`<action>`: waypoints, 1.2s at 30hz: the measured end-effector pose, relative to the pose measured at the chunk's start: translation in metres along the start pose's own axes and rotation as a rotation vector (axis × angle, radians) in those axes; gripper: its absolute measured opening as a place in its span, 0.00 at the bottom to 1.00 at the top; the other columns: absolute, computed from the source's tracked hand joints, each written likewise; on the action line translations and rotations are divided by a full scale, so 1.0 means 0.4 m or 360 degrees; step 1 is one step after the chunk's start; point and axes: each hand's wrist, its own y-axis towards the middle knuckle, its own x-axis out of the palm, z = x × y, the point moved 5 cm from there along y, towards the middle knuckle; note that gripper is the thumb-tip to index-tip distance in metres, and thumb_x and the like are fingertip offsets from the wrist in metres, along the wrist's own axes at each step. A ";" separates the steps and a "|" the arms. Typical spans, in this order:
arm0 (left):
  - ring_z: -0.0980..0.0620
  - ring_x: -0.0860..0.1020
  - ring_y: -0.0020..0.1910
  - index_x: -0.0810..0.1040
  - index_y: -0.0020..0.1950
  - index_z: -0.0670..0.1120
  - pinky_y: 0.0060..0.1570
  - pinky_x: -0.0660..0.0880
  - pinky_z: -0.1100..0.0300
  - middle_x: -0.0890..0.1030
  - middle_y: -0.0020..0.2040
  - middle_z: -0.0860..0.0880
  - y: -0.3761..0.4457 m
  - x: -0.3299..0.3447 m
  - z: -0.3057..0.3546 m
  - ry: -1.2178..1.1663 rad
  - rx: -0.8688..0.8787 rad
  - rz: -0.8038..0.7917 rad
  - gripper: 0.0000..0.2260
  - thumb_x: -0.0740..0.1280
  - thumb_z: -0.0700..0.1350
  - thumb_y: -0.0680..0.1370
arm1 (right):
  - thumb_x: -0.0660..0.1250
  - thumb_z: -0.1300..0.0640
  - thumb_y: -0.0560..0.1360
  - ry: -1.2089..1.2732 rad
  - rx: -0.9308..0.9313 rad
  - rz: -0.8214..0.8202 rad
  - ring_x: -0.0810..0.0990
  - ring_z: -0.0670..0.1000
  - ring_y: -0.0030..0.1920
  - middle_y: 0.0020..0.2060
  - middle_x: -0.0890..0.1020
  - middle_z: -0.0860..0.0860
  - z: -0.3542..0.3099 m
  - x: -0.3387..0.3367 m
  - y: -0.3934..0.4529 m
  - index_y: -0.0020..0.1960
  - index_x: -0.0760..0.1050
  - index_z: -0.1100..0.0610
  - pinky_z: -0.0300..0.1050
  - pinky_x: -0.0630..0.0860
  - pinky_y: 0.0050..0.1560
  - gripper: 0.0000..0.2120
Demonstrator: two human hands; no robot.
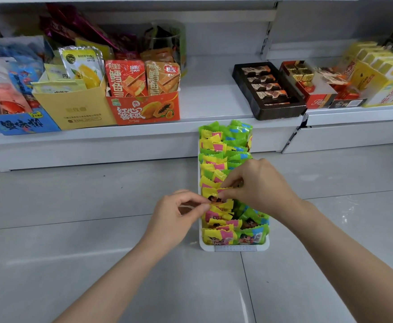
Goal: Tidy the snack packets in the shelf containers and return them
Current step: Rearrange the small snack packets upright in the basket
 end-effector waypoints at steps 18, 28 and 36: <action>0.57 0.83 0.51 0.80 0.57 0.60 0.51 0.77 0.68 0.84 0.52 0.59 0.007 0.001 0.009 -0.0100 0.0137 -0.0082 0.16 0.72 0.39 0.77 | 0.78 0.46 0.68 0.0065 -0.0074 0.0152 0.72 0.46 0.44 0.43 0.70 0.46 0.003 -0.008 0.019 0.49 0.86 0.45 0.45 0.73 0.45 0.11; 0.57 0.83 0.47 0.83 0.43 0.65 0.48 0.78 0.66 0.85 0.45 0.59 0.015 -0.001 0.009 0.0015 0.0131 0.0009 0.13 0.73 0.44 0.75 | 0.75 0.53 0.73 -0.0133 -0.0178 0.0134 0.71 0.53 0.59 0.54 0.74 0.49 -0.011 0.016 -0.003 0.49 0.85 0.54 0.48 0.69 0.61 0.06; 0.59 0.83 0.44 0.84 0.43 0.60 0.47 0.80 0.63 0.86 0.43 0.58 0.017 0.007 0.014 0.0121 0.0033 0.0019 0.10 0.74 0.42 0.75 | 0.65 0.52 0.80 0.0544 -0.0055 0.0249 0.82 0.54 0.52 0.52 0.84 0.51 -0.014 -0.104 -0.017 0.46 0.73 0.47 0.46 0.77 0.55 0.04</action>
